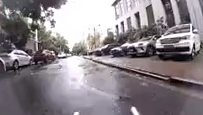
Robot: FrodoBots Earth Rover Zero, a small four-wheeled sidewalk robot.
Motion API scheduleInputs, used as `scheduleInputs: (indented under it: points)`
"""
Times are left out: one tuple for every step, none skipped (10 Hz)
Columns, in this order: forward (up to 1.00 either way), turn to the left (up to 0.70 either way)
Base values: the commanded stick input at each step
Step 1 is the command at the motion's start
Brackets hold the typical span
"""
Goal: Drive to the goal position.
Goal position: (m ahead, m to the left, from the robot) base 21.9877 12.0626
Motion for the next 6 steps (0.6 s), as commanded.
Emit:
scheduleInputs:
  points:
    - [0.70, 0.14]
    - [0.70, 0.14]
    - [0.70, 0.14]
    - [0.70, 0.14]
    - [0.70, 0.05]
    - [0.70, 0.00]
